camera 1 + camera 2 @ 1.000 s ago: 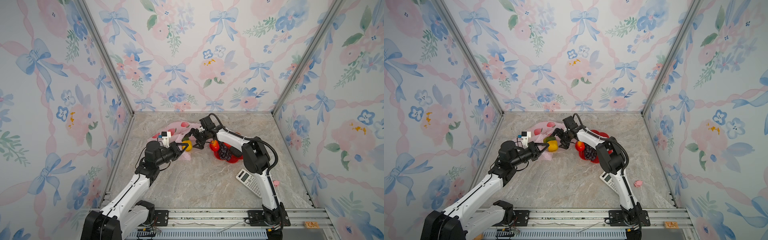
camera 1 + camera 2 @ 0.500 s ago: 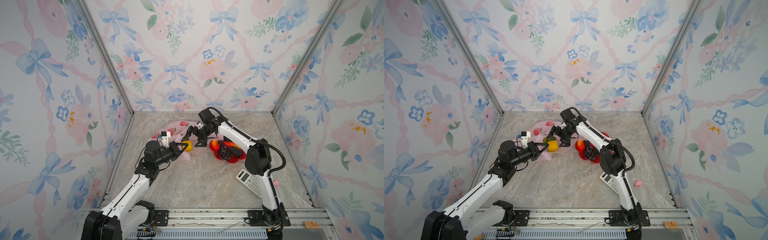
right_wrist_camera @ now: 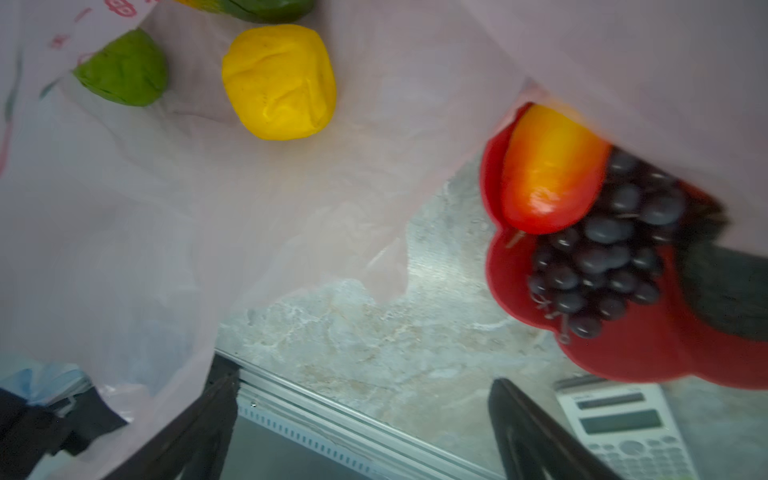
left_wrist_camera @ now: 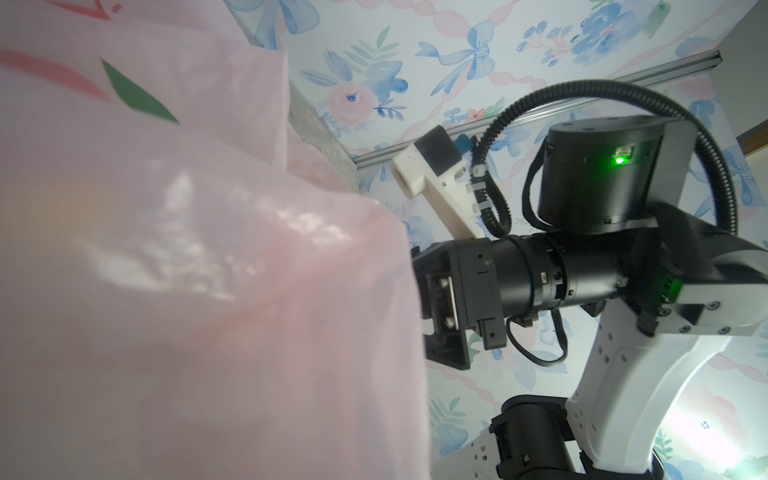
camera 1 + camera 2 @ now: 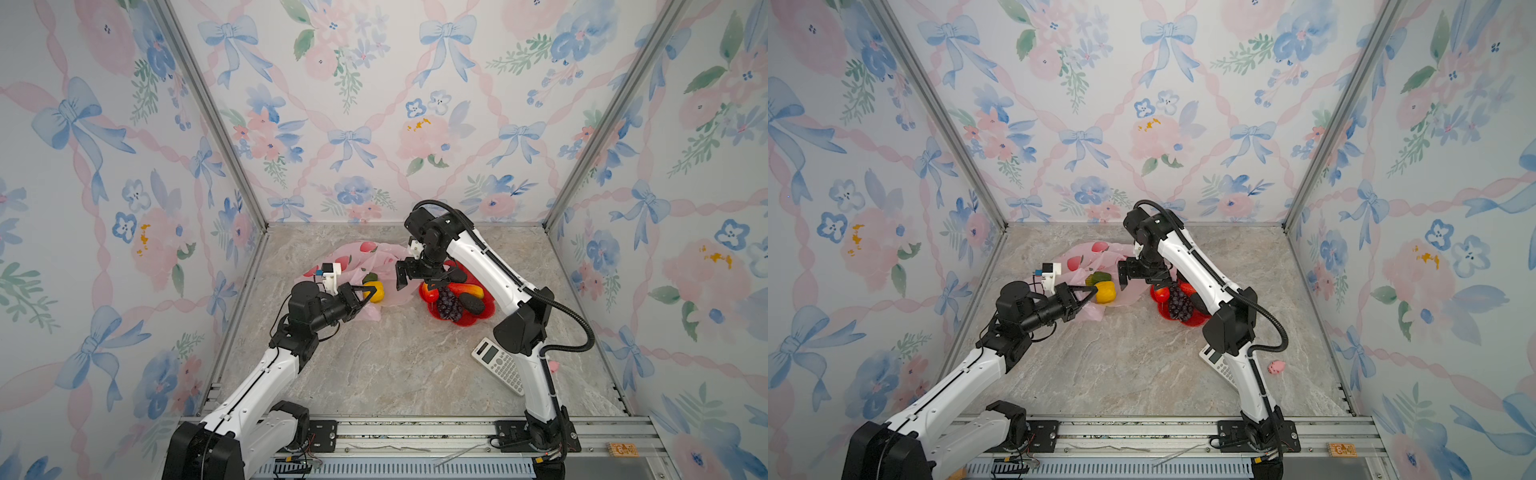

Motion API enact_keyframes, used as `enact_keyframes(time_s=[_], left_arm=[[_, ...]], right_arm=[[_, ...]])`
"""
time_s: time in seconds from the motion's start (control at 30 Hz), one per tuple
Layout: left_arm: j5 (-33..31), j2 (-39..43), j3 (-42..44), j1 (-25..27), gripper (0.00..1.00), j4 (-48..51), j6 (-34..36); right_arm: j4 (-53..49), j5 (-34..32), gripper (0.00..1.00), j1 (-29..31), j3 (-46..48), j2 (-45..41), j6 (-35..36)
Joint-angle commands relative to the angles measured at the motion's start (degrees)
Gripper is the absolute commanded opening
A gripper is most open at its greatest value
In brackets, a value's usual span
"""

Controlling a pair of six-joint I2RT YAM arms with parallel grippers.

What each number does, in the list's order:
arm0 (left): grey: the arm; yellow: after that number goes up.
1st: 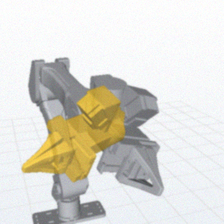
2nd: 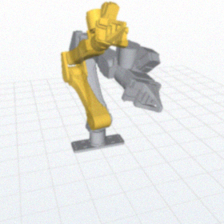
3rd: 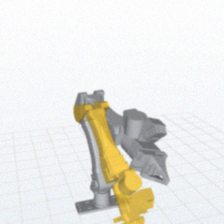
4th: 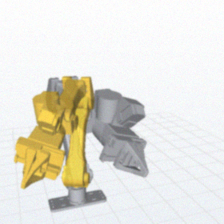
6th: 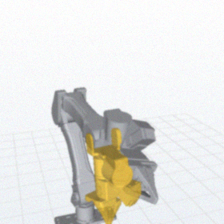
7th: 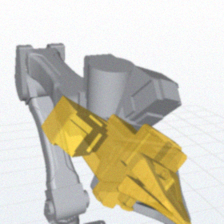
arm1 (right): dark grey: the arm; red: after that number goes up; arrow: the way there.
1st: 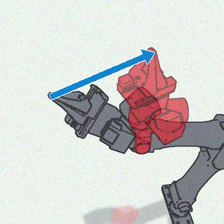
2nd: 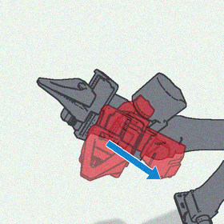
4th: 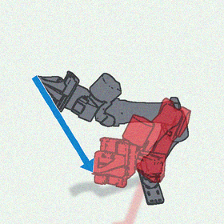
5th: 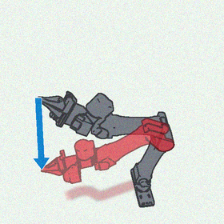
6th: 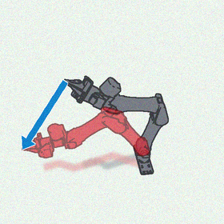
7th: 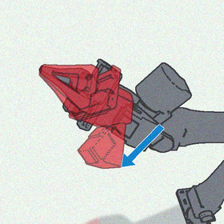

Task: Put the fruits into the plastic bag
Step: 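Withdraw the right gripper from the bag and move it over the bowl, then lower the right gripper into the red bowl and grasp a dark avocado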

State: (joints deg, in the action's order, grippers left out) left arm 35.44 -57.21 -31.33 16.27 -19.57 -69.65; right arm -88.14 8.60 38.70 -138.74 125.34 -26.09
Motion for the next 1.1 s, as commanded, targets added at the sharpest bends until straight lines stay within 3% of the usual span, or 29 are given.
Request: enact_keyframes(time_s=[0.0,0.13,0.47,0.8,1.07], left_arm=[[0.3,-0.5,-0.8,-0.5,0.00,0.1,0.8],[0.0,-0.6,-1.0,-0.5,0.00,0.1,0.9],[0.0,0.1,-0.3,-0.5,0.00,0.1,0.7],[-0.2,0.6,0.4,-0.6,0.00,0.1,0.4],[-1.0,0.6,0.6,-0.6,0.00,0.1,0.1]], right_arm=[[-6.4,-13.8,0.96,-0.1,3.1,-8.1,5.3],[-0.4,-16.9,0.96,-2.2,14.2,-16.2,6.1],[14.7,-3.2,0.96,-13.9,41.0,-26.1,4.0],[17.8,-2.1,0.96,-20.8,46.1,-21.1,6.7],[28.6,1.3,0.96,-23.3,52.1,-21.0,-7.3]])
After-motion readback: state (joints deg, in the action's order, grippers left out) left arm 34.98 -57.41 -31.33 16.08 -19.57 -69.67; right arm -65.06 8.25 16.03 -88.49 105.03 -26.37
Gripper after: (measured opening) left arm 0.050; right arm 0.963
